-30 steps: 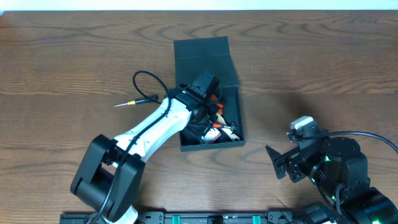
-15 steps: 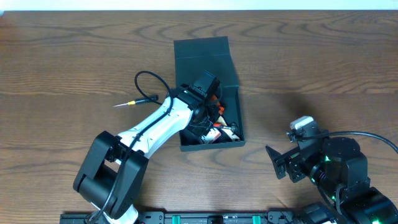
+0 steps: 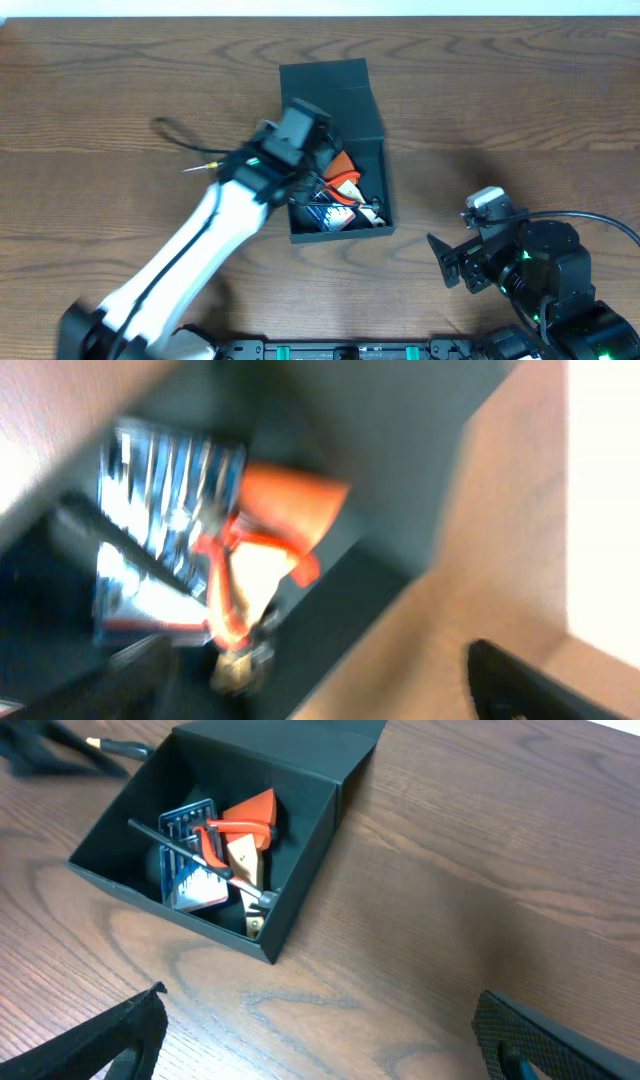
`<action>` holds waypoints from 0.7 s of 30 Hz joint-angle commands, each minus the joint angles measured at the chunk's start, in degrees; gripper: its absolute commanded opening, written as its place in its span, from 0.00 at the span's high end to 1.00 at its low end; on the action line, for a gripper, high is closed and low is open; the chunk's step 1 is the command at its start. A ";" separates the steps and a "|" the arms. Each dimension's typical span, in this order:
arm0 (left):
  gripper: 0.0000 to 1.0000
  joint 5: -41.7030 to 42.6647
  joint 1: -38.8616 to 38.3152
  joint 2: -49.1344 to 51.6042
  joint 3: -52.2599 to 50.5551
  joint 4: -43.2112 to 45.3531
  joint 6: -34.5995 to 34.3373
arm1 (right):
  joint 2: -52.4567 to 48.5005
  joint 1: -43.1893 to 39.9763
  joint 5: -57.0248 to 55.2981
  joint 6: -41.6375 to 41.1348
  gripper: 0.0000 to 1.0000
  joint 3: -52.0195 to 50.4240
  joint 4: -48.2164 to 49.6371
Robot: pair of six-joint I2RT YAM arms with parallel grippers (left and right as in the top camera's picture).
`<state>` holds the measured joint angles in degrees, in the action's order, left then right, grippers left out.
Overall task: Pack container
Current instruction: 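Release the cutters and move the left gripper to the screwdriver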
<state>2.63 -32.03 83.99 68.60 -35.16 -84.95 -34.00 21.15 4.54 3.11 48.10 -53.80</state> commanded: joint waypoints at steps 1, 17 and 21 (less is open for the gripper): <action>0.00 -15.43 4.02 -3.85 1.40 -0.33 -0.02 | 0.31 -0.50 0.42 -0.92 0.01 -0.04 0.02; 0.01 -8.87 23.02 17.38 28.00 -25.79 5.38 | 0.31 -0.48 0.42 -0.94 0.01 -0.04 0.02; 0.01 -5.31 23.87 23.56 28.57 -26.08 3.50 | 0.31 -0.48 0.42 -0.92 0.01 -0.04 0.02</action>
<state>-5.63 -8.73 103.35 96.44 -60.36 -80.82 -34.00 21.15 4.51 3.09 48.10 -53.80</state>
